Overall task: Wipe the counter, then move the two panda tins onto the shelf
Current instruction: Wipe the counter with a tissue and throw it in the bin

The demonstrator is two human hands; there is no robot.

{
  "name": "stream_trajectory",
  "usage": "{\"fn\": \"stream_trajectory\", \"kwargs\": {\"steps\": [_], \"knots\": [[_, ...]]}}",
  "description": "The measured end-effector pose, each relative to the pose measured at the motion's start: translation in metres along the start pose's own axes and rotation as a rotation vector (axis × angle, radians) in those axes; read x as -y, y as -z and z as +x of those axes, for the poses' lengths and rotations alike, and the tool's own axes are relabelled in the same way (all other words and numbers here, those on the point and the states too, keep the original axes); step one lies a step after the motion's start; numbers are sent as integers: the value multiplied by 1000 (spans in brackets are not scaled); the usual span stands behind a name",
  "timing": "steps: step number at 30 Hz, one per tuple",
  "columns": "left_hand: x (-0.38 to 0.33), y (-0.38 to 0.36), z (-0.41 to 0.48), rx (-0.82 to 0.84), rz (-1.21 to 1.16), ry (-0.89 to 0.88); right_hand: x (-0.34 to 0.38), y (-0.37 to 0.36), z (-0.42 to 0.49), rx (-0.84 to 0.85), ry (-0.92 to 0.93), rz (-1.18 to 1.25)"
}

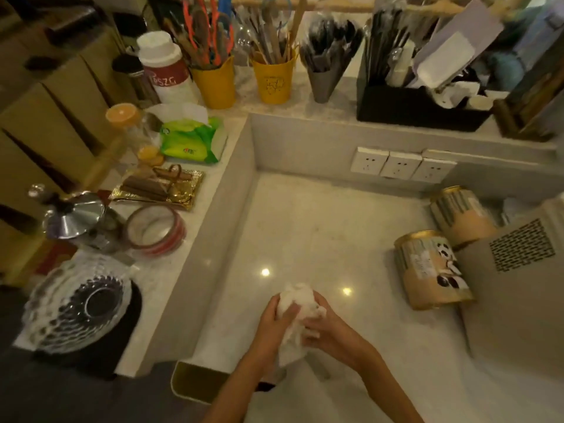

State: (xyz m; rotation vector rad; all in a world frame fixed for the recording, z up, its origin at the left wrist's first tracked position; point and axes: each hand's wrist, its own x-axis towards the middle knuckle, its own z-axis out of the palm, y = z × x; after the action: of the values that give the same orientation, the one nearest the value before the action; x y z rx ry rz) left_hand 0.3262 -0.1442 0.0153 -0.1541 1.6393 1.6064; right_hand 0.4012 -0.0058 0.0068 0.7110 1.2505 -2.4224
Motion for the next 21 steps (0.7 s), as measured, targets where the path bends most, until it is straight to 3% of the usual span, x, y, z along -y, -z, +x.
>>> {"fn": "stream_trajectory", "kwargs": {"steps": [4,7,9,11,13,17,19,21], "knots": [[22,14,-25,-169,-131,222,-15,-7,-29,-158,123,-765],[35,26,-51,-160,-301,406,-39,-14,-38,53,181,-1059],[46,31,-69,-114,-436,439,-62,-25,-38,169,170,-1206],[57,38,-88,-74,-532,405,-74,-39,-35,154,195,-1214],[68,53,-109,-48,-580,352,-79,-54,-31,114,161,-1067],[88,90,-150,-75,-412,176,-88,-91,-21,-59,143,-876],[99,100,-164,-108,-149,52,-97,-112,-18,30,-12,-768],[110,119,-173,-277,60,-18,-111,-131,-17,247,-163,-772]]}}
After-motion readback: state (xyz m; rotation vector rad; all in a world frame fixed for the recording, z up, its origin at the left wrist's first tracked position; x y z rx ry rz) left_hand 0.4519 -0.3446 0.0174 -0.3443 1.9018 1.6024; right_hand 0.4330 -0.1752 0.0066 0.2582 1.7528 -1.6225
